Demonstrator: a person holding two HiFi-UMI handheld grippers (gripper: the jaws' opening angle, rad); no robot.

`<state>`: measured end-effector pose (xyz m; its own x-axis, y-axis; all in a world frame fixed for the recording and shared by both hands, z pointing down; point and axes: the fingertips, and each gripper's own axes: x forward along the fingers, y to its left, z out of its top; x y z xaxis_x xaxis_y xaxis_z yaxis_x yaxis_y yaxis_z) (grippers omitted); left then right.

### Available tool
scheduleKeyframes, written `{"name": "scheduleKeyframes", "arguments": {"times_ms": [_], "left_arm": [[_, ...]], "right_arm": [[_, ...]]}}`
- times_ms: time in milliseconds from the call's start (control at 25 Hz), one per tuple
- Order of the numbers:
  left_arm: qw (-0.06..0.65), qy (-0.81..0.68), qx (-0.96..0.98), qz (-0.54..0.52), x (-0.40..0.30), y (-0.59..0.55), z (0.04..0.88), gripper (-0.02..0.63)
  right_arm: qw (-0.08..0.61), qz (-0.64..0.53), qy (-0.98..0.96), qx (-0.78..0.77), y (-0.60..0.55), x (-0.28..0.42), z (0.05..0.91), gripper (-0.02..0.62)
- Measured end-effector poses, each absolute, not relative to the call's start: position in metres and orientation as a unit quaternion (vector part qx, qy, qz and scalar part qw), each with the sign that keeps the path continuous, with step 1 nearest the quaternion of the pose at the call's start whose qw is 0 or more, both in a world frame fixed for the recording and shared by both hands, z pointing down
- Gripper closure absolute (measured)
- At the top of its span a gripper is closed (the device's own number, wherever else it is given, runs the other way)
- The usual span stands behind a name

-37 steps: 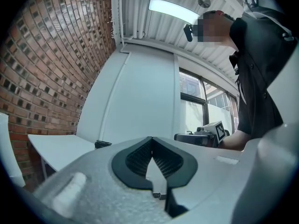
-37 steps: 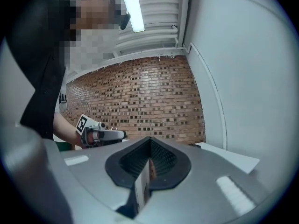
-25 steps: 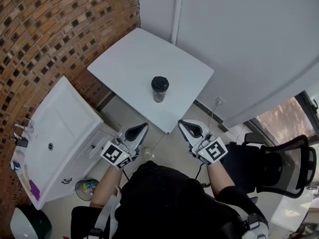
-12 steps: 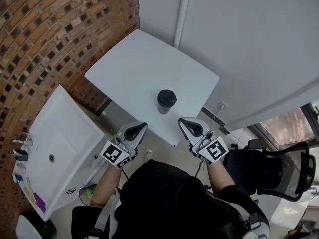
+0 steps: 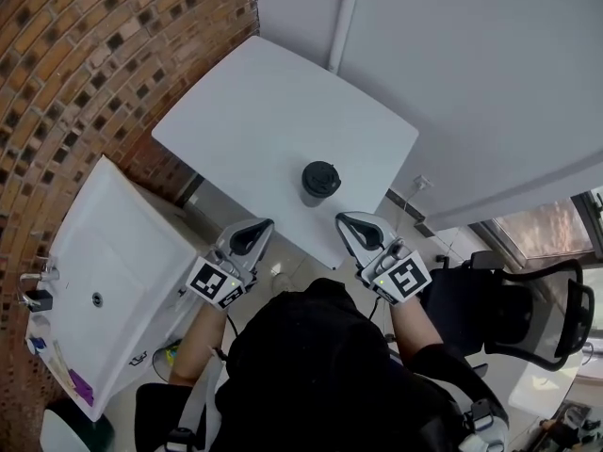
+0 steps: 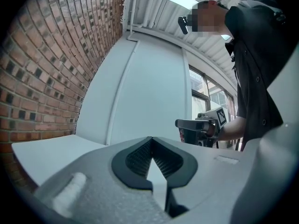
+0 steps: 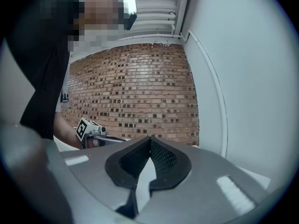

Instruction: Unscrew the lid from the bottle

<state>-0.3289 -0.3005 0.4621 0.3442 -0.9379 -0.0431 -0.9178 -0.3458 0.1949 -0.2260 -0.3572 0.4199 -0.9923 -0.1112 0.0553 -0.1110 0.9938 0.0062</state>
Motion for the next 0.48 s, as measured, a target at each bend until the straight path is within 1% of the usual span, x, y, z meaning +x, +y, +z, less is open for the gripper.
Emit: {"name": "scheduleKeyframes", "arguments": {"times_ms": [360,400,440,480], "left_arm": [[0.051,-0.602,0.795,-0.055,-0.333,-0.329,0.457,0.603],[0.045,-0.614,0.787,-0.043,-0.335,-0.334,0.46,0.574],[0.039,-0.625,0.779,-0.026,-0.336,-0.34,0.465,0.423],[0.036,-0.632,0.774,-0.01,-0.336,-0.347,0.471,0.363]], "right_arm": [[0.017,-0.021,-0.999,0.045,-0.405,-0.22,0.409,0.589],[0.017,-0.022,-0.999,0.041,-0.408,-0.221,0.406,0.589],[0.018,-0.019,-0.999,0.037,-0.41,-0.222,0.404,0.589],[0.018,-0.014,-0.999,0.034,-0.412,-0.224,0.402,0.589]]}}
